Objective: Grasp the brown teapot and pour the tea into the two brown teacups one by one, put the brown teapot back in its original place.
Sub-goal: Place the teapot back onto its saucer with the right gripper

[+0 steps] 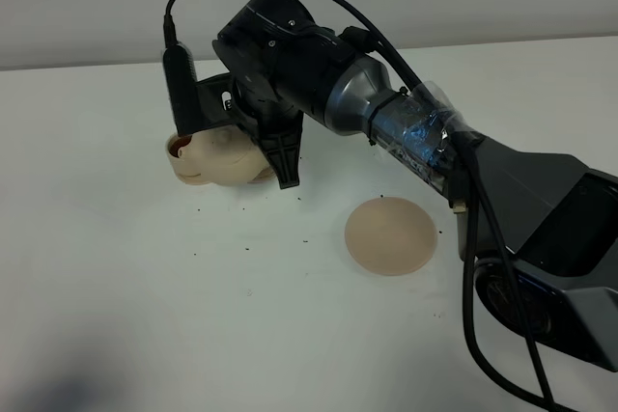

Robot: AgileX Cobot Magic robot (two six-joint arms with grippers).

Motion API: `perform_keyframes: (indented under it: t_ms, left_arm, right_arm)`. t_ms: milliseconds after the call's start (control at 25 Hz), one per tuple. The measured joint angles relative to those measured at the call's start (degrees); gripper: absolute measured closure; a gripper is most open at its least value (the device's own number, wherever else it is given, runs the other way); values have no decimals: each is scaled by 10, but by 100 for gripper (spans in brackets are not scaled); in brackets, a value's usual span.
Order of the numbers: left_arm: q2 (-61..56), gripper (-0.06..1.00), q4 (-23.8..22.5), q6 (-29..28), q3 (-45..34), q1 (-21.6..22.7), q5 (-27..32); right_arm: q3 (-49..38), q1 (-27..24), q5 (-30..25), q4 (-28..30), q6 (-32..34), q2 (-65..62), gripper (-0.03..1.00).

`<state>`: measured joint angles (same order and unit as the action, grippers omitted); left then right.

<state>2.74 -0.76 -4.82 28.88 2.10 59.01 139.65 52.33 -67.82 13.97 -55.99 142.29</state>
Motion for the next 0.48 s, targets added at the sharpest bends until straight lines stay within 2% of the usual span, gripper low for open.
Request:
perform_keyframes:
  t_ms: [240,480]
  left_arm:
    - [0,55,0,0,0,0,0]
    - [0,55,0,0,0,0,0]
  right_arm:
    - [0,18,-16,-31,75,0,86]
    - [0,20,-19,-38,222,2,86]
